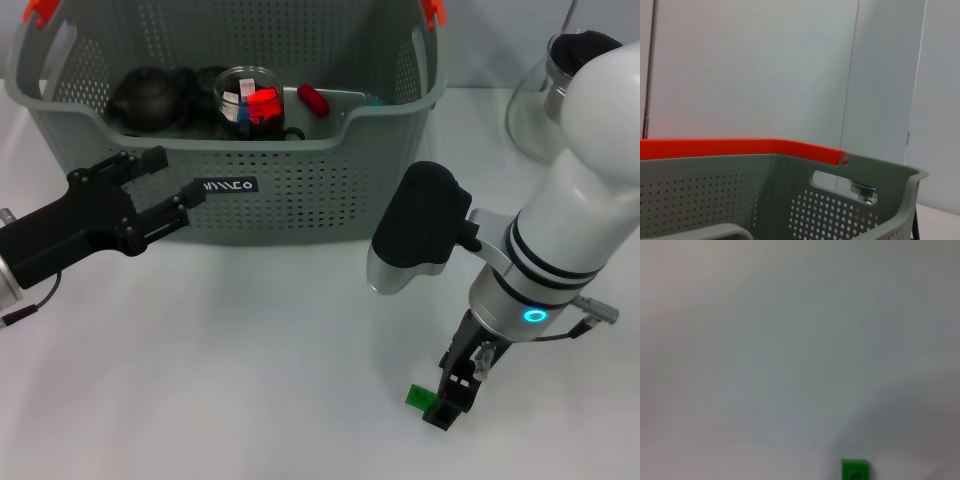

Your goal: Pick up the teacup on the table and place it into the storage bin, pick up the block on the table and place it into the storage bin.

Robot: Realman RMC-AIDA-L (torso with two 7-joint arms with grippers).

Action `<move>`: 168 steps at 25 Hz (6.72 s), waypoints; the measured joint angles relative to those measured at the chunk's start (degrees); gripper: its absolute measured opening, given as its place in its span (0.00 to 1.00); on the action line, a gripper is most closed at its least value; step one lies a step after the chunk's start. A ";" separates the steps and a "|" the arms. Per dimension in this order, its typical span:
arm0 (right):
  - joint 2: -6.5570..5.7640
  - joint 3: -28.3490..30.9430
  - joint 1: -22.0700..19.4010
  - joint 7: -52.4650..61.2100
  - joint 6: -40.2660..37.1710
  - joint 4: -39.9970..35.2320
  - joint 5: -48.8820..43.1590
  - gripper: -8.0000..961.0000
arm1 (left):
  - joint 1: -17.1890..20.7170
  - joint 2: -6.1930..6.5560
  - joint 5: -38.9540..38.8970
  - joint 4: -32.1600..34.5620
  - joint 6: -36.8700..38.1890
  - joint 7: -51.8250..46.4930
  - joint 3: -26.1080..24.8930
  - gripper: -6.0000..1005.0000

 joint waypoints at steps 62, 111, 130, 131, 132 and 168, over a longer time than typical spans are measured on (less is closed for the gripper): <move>-0.58 29.26 -24.24 -36.56 -5.28 -18.31 35.82 0.22 | -0.39 0.26 0.00 -0.09 -0.90 -0.01 -0.78 0.69; -0.34 36.10 28.28 -14.14 40.19 24.90 -2.19 0.23 | -2.20 0.19 -0.11 -0.47 -1.78 -0.70 -1.14 0.69; -0.27 35.67 22.90 -16.12 39.07 14.98 1.50 0.66 | -2.10 0.18 -0.08 -0.61 -1.82 -0.47 -1.42 0.69; -0.15 35.08 19.91 -18.39 38.05 10.98 4.96 0.70 | -2.11 0.17 -0.15 -0.62 -1.81 -0.49 -1.41 0.69; -0.13 34.36 16.46 -21.34 36.73 6.51 9.49 0.70 | -2.11 0.17 -0.44 -0.62 -1.74 -0.51 -1.40 0.69; -0.50 45.51 -23.89 -92.40 -5.09 27.86 48.14 0.96 | -1.56 2.85 19.15 7.36 13.74 1.36 4.28 0.69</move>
